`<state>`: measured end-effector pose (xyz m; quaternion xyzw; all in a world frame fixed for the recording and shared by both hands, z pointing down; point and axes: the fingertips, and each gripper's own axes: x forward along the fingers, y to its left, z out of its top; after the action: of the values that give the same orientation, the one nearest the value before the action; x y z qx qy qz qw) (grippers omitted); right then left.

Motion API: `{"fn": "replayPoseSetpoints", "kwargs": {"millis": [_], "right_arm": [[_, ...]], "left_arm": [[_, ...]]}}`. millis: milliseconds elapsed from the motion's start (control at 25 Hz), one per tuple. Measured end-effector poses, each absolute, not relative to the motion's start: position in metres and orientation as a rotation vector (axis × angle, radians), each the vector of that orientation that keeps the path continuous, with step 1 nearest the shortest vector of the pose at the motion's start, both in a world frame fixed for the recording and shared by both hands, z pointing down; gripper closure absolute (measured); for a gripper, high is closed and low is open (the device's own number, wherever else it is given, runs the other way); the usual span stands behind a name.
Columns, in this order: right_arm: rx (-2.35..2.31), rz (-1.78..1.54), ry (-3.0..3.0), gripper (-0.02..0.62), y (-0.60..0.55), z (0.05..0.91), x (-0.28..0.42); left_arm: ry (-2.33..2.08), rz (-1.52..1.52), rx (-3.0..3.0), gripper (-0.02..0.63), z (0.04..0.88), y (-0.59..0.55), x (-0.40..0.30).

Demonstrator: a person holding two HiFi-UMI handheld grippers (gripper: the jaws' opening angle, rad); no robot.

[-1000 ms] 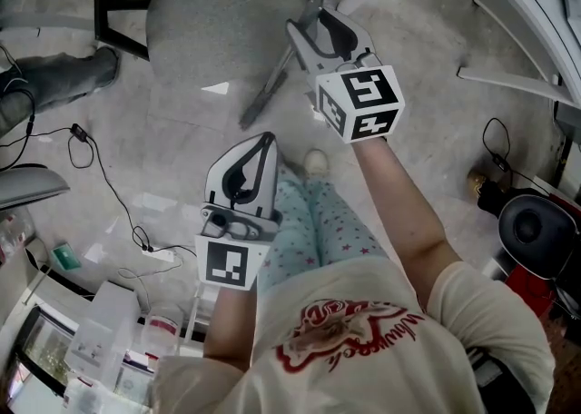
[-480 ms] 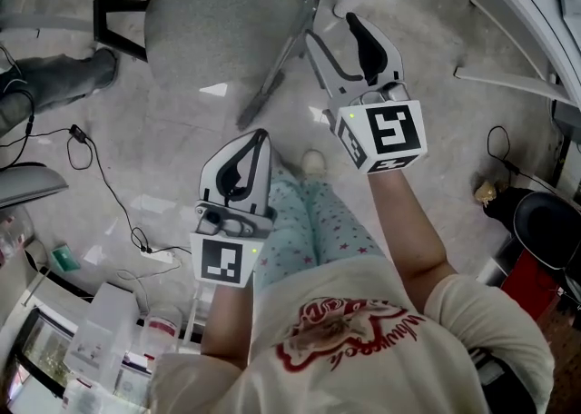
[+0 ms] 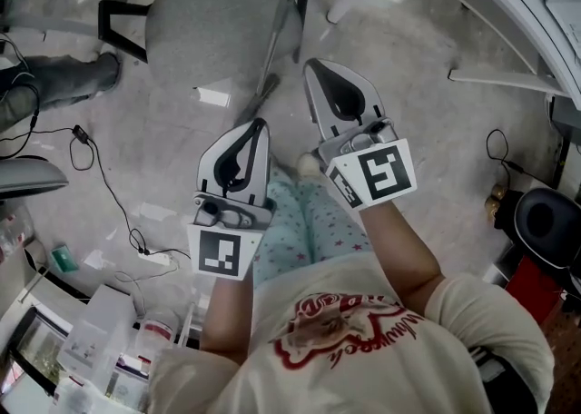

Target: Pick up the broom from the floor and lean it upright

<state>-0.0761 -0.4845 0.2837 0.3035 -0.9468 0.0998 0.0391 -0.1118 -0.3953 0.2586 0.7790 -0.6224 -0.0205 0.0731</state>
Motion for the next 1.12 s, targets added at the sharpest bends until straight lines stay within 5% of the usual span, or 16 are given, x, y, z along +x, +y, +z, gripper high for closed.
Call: {"fn": "replayPoseSetpoints", "kwargs": {"millis": [680, 1120], "right_arm": [[0.807, 0.163, -3.099, 0.571, -0.349, 0.190, -0.038], [0.855, 0.094, -3.113, 0.571, -0.144, 0.142, 0.032]], "left_arm": [[-1.920, -0.138, 2.401, 0.584, 0.190, -0.296, -0.051], [-1.847, -0.170, 2.430, 0.584, 0.150, -0.087, 0.019]]}}
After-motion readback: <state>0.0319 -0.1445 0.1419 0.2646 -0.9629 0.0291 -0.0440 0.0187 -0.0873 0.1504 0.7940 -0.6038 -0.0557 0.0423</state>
